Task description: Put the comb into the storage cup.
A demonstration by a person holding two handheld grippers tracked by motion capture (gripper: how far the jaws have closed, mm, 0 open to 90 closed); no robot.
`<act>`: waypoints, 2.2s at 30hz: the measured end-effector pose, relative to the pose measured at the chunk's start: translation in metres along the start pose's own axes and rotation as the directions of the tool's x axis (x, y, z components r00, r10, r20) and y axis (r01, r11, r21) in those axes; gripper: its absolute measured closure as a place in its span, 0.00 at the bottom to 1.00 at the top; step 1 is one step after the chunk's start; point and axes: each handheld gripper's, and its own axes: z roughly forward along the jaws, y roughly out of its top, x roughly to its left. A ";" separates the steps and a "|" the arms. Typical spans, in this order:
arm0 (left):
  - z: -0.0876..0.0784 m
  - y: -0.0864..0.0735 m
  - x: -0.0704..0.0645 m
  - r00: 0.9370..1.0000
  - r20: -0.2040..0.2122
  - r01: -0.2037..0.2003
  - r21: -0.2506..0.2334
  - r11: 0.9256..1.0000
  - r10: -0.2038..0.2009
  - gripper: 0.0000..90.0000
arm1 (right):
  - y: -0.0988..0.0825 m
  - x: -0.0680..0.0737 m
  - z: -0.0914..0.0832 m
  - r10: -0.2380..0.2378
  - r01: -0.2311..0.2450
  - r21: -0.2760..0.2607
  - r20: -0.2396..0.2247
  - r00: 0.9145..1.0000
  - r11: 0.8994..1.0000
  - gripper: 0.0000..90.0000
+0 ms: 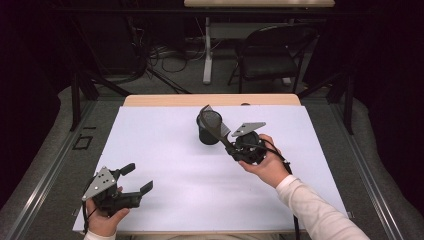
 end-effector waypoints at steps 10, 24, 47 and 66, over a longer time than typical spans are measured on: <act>0.001 0.000 0.000 1.000 0.004 0.003 -0.002 1.000 -0.003 0.14 | 0.006 0.006 0.002 -0.023 0.023 -0.033 -0.005 1.000 0.999 0.81; 0.001 0.000 0.000 1.000 0.008 0.005 -0.003 1.000 -0.005 0.15 | 0.011 0.013 0.005 -0.032 0.030 -0.113 -0.016 0.999 0.993 0.81; 0.007 0.003 0.001 1.000 0.001 0.029 -0.002 1.000 -0.029 0.16 | 0.016 0.012 0.003 -0.004 0.002 -0.230 -0.009 1.000 0.973 0.81; 0.010 0.043 0.004 0.998 0.027 0.050 -0.018 0.999 -0.050 0.17 | 0.019 0.018 -0.001 -0.017 0.015 -0.267 -0.006 1.000 0.964 0.81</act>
